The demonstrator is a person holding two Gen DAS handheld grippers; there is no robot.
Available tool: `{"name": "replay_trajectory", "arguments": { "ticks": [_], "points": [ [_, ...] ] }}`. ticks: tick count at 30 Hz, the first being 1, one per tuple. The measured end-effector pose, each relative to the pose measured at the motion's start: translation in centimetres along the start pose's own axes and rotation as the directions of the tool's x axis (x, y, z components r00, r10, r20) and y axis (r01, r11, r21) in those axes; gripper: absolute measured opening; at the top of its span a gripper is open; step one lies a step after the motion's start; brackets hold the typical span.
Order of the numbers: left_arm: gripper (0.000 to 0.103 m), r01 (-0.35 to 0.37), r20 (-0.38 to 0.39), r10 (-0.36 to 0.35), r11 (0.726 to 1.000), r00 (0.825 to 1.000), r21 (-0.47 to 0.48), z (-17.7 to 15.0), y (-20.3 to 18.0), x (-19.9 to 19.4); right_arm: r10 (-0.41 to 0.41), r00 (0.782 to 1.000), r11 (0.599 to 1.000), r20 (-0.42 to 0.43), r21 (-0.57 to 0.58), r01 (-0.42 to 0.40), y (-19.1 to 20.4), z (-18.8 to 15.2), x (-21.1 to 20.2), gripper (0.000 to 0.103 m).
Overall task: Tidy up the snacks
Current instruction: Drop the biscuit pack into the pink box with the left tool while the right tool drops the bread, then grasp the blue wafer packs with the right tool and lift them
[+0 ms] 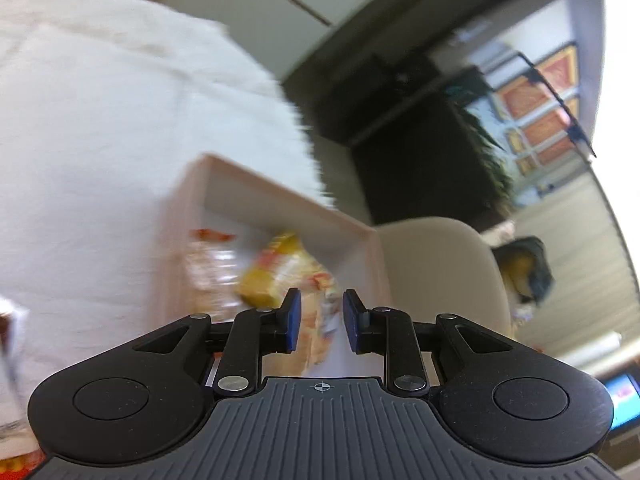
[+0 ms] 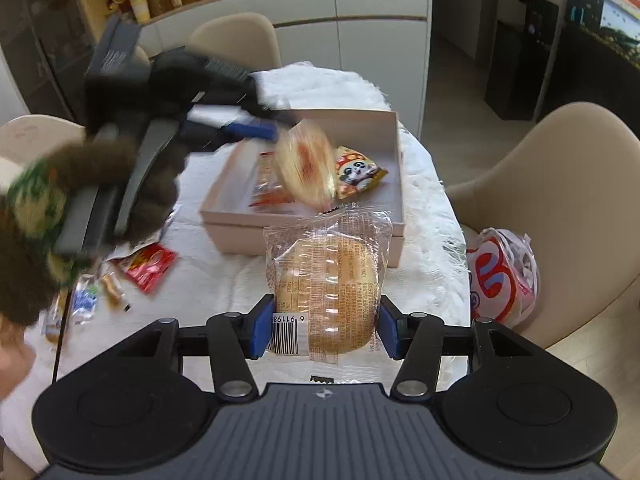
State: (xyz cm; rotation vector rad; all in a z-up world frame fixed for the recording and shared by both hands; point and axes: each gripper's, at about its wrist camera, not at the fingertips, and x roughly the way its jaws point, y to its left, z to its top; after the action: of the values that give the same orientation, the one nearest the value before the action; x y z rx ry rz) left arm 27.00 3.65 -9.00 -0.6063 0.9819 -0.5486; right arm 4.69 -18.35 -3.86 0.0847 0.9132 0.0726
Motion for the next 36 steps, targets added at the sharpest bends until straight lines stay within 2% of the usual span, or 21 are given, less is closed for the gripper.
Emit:
{"name": "replay_trajectory", "arguments": {
  "ticks": [2, 4, 7, 9, 10, 11, 14, 16, 19, 23, 25, 26, 29, 32, 34, 36],
  "points": [
    [0.027, 0.022, 0.056, -0.021, 0.999, 0.998, -0.026, -0.4, 1.3, -2.8, 0.014, 1.0, 1.0, 0.02, 0.014, -0.015, -0.7, 1.5, -0.2, 0.053],
    [0.027, -0.014, 0.116, 0.018, 0.999, 0.993, -0.038, -1.4, 2.4, -6.2, 0.035, 0.998, 0.999, 0.05, 0.017, -0.036, -1.3, 4.1, -0.3, 0.053],
    [0.027, -0.059, 0.123, 0.07, 0.995, 0.99, -0.084, -2.9, 4.4, -9.5, 0.037, 0.996, 0.999, 0.084, 0.011, -0.038, -1.4, 9.9, 1.1, 0.054],
    [0.027, -0.11, 0.116, 0.123, 0.988, 0.986, -0.108, -4.3, 5.6, -11.4, 0.049, 0.994, 0.999, 0.095, 0.003, -0.049, -1.4, 13.6, 3.3, 0.079],
    [0.027, -0.147, 0.119, 0.16, 0.983, 0.98, -0.112, -5.2, 6.2, -12.4, 0.04, 0.997, 0.999, 0.066, 0.008, -0.04, -1.4, 15.0, 4.6, 0.084],
    [0.027, -0.193, 0.124, 0.207, 0.974, 0.97, -0.115, -6.1, 6.9, -13.6, 0.023, 0.999, 0.999, 0.041, 0.034, -0.024, -1.4, 15.9, 5.9, 0.081],
    [0.027, -0.33, 0.14, 0.354, 0.929, 0.925, -0.165, -8.8, 9.7, -17.3, 0.037, 0.999, 0.998, 0.017, 0.045, -0.038, -0.1, 15.7, 7.3, 0.081],
    [0.027, -0.378, 0.135, 0.412, 0.899, 0.901, -0.219, -10.4, 11.1, -19.4, 0.077, 0.997, 0.997, 0.002, 0.004, -0.077, 2.0, 14.4, 7.5, 0.081],
    [0.027, -0.387, 0.132, 0.439, 0.873, 0.889, -0.297, -12.6, 13.9, -22.7, 0.17, 0.984, 0.982, -0.058, -0.073, -0.174, 6.4, 13.3, 8.8, 0.081],
    [0.026, -0.402, 0.145, 0.466, 0.855, 0.873, -0.329, -14.3, 14.5, -25.3, 0.289, 0.943, 0.94, -0.166, -0.138, -0.313, 14.2, 11.9, 12.2, 0.081],
    [0.027, -0.41, 0.141, 0.471, 0.854, 0.871, -0.321, -15.3, 14.1, -26.4, 0.302, 0.934, 0.929, -0.192, -0.159, -0.333, 18.0, 11.5, 14.5, 0.081],
    [0.027, -0.414, 0.132, 0.473, 0.852, 0.871, -0.32, -15.9, 14.1, -26.8, 0.287, 0.939, 0.929, -0.19, -0.184, -0.321, 19.8, 11.2, 15.7, 0.081],
    [0.027, -0.404, 0.107, 0.461, 0.85, 0.881, -0.338, -17.6, 14.1, -27.7, 0.155, 0.976, 0.933, -0.155, -0.302, -0.196, 24.4, 10.2, 19.5, 0.081],
    [0.027, -0.392, 0.089, 0.444, 0.854, 0.891, -0.341, -19.1, 14.2, -28.5, 0.091, 0.987, 0.93, -0.135, -0.344, -0.133, 25.7, 10.3, 22.7, 0.082],
    [0.026, -0.375, 0.082, 0.425, 0.862, 0.902, -0.34, -19.8, 14.3, -28.7, 0.129, 0.98, 0.934, -0.15, -0.314, -0.171, 25.1, 11.0, 24.1, 0.085],
    [0.027, -0.348, 0.077, 0.396, 0.872, 0.915, -0.345, -20.2, 14.6, -28.5, 0.18, 0.959, 0.934, -0.217, -0.268, -0.235, 24.3, 11.2, 24.5, 0.084]
  ]
}}
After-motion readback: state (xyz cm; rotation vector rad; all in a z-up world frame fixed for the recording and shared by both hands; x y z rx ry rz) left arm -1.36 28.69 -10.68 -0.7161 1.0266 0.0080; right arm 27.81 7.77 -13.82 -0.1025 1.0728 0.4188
